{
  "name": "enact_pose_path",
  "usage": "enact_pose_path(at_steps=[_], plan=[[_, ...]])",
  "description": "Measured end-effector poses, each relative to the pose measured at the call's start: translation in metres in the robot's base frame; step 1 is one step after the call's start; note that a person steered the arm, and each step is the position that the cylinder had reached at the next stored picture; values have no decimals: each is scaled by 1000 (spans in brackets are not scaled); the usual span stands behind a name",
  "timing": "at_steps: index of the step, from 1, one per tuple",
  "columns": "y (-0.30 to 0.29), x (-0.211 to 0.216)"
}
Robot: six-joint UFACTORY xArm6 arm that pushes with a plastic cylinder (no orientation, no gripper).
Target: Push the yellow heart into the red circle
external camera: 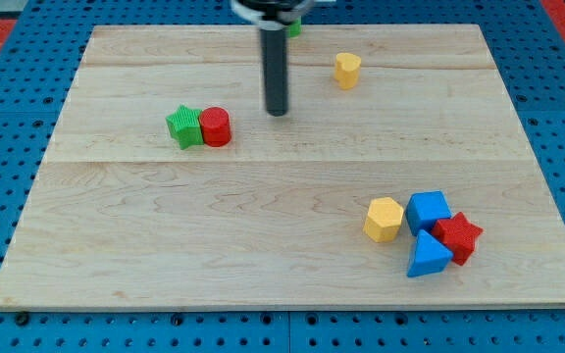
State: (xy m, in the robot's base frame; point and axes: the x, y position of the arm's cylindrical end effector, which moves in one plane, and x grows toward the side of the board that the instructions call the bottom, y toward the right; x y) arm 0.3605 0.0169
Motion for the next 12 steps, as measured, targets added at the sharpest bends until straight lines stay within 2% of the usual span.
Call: enact_pose_path(at_steps=[2, 3, 4, 5, 6, 8, 10, 11, 12], plan=[[117, -13], [126, -60], [81, -81], [1, -76], [-85, -47], [-94, -67], [-106, -1], [-168, -15], [-219, 5]])
